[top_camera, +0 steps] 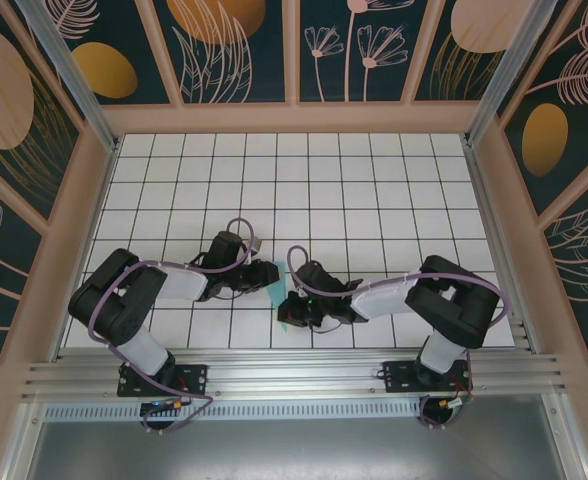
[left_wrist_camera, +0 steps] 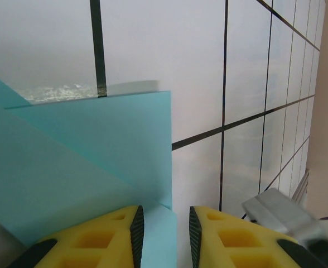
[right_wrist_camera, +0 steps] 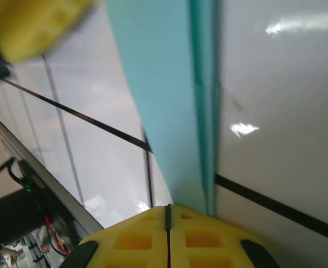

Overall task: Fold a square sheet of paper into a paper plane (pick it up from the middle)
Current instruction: Perform the fifth fold on the wing at the bottom-center of the table.

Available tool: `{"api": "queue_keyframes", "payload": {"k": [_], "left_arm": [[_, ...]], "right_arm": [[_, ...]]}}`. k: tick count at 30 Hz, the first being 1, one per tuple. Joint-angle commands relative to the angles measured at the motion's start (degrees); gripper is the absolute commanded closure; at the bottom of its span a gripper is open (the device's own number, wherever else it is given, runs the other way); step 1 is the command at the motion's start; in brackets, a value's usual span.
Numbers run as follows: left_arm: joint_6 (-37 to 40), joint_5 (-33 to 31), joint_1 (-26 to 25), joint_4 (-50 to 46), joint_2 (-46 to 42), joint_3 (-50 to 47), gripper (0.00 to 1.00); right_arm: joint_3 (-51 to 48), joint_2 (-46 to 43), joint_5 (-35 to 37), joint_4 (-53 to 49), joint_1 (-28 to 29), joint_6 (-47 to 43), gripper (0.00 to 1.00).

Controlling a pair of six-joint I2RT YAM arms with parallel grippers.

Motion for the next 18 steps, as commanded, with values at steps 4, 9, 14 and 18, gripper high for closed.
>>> {"api": "queue_keyframes", "payload": {"k": [4,9,14,18], "left_arm": [[0.8,-8.0,0.1,-4.6,2.0,-0.9,0.69],[0.6,-8.6,0.0,-4.5,2.1,-1.1,0.69],[0.7,-8.5,0.0,-4.6,2.3,-1.0,0.69],[1.3,-8.5,0.0,-4.8,1.9,-0.7,0.69]], "right_arm": [[-3.0,0.2,-1.0,-0.3,3.3,2.4,0.91],[-5.9,-1.9,-0.4,0.2,3.8,4.0,0.91],[-7.9,-5.3,0.7,-1.4,3.9,4.3,0.91],[-6.9,-7.2,1.5,-2.8,3.3,2.8,0.90]]}}
